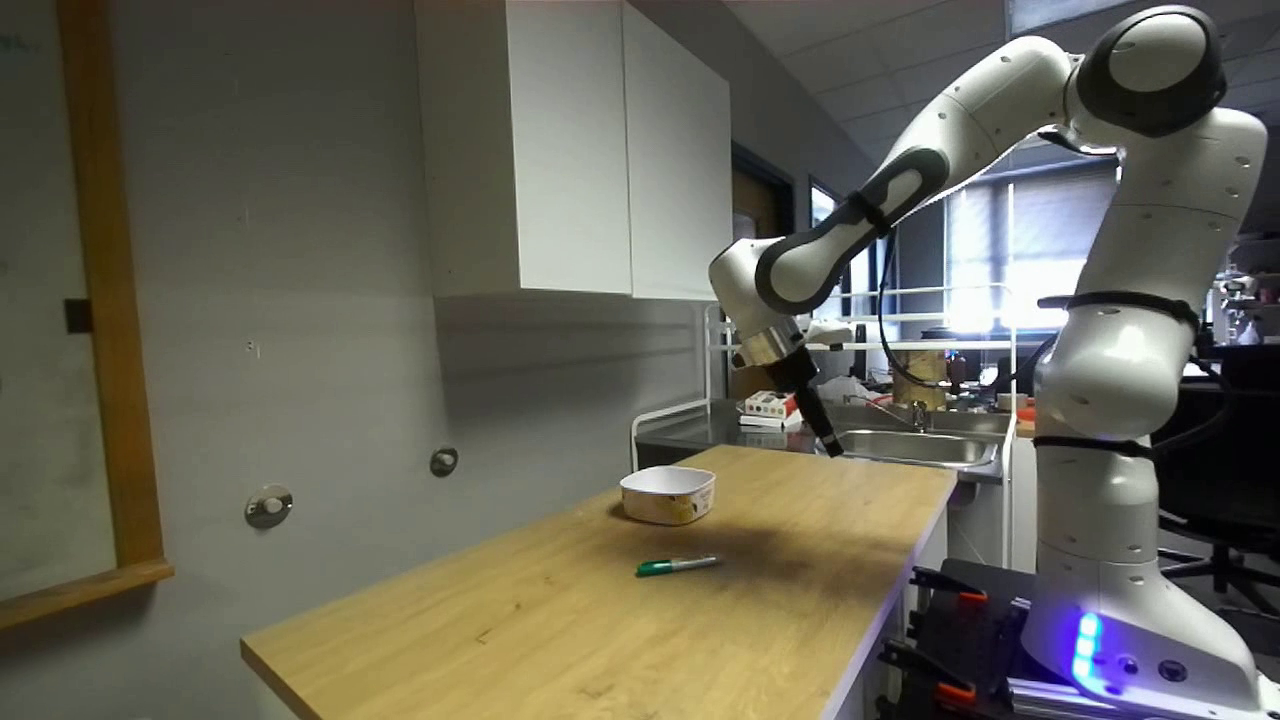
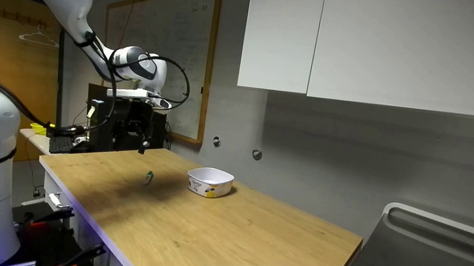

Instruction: Put the marker in the white bowl

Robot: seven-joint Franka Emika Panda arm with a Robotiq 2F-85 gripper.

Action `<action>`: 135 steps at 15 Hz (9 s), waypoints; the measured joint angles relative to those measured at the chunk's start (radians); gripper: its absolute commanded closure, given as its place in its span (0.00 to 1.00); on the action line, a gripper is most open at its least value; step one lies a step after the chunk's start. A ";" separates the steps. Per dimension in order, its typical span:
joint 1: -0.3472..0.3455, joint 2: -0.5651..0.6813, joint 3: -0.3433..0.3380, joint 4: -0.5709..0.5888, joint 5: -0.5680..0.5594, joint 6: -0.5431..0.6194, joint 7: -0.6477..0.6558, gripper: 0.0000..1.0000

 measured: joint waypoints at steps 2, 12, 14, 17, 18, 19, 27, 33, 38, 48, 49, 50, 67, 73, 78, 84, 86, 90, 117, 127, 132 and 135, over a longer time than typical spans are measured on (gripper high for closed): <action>0.008 0.021 0.015 -0.006 -0.016 0.006 0.008 0.00; 0.016 0.051 0.003 -0.001 -0.051 0.018 -0.006 0.00; 0.052 0.094 0.033 0.007 -0.051 0.033 -0.014 0.00; 0.108 0.183 0.085 0.047 -0.051 0.042 -0.027 0.00; 0.124 0.217 0.102 0.068 -0.052 0.044 -0.035 0.00; 0.136 0.249 0.115 0.092 -0.054 0.046 -0.047 0.00; 0.127 0.455 0.121 0.334 -0.134 0.077 -0.209 0.00; 0.073 0.561 0.106 0.432 -0.128 0.115 -0.308 0.00; 0.072 0.574 0.106 0.434 -0.156 0.085 -0.306 0.00; 0.147 0.721 0.142 0.502 -0.197 0.112 -0.306 0.00; 0.152 0.738 0.142 0.519 -0.206 0.118 -0.306 0.00; 0.155 0.752 0.142 0.535 -0.215 0.126 -0.306 0.00; 0.111 0.865 0.137 0.621 -0.214 0.311 -0.327 0.25; 0.109 0.862 0.137 0.621 -0.213 0.311 -0.327 0.69; 0.109 0.862 0.136 0.621 -0.213 0.313 -0.327 0.88; 0.108 0.862 0.135 0.620 -0.213 0.313 -0.325 0.94; 0.113 0.861 0.135 0.619 -0.215 0.294 -0.317 0.95; 0.138 0.844 0.134 0.618 -0.217 0.207 -0.281 0.94; 0.216 0.812 0.152 1.020 -0.507 -0.273 -0.511 0.94; 0.138 0.884 0.116 1.089 -0.518 -0.186 -0.664 0.95; 0.079 0.884 0.115 1.035 -0.460 -0.080 -0.696 0.94; 0.060 0.884 0.115 0.998 -0.416 -0.023 -0.720 0.95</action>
